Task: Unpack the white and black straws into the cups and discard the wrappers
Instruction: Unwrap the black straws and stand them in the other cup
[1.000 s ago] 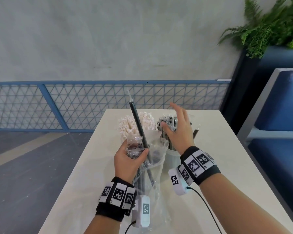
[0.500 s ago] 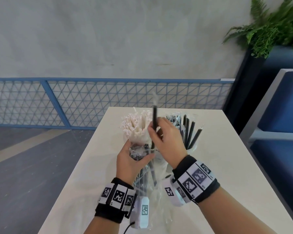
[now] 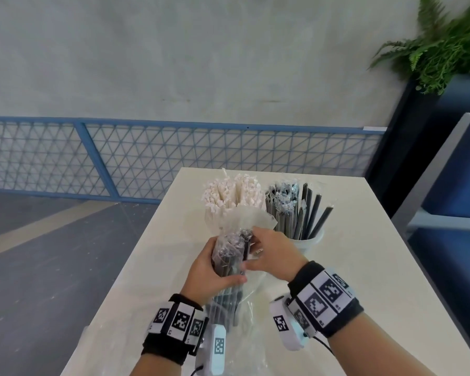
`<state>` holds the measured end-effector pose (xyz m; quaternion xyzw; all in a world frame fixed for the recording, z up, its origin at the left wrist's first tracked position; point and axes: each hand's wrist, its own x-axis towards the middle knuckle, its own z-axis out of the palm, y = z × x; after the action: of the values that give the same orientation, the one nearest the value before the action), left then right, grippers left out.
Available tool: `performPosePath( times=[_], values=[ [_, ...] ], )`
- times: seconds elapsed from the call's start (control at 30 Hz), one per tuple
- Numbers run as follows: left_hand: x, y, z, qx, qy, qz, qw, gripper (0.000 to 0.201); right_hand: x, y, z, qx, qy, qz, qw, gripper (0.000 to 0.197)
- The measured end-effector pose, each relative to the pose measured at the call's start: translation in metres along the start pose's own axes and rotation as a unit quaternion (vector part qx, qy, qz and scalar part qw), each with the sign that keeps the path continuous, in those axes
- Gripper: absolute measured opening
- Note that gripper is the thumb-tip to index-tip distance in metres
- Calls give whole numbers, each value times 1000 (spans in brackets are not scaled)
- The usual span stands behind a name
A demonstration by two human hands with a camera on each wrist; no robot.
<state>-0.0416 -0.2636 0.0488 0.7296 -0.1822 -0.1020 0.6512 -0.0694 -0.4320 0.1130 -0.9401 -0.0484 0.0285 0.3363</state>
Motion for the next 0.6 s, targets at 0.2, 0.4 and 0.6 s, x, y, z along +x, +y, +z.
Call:
performPosePath(
  times=[0.2, 0.4, 0.6],
  values=[
    [5, 4, 1, -87, 12, 43, 995, 76, -3, -2, 1, 66, 72, -49, 994, 61],
    [7, -3, 5, -126, -52, -23, 990, 97, -2, 2, 17, 80, 51, -42, 995, 74],
    [8, -15, -7, -108, -74, -66, 989, 94, 0, 5, 25, 193, 49, -20, 980, 65]
  ],
)
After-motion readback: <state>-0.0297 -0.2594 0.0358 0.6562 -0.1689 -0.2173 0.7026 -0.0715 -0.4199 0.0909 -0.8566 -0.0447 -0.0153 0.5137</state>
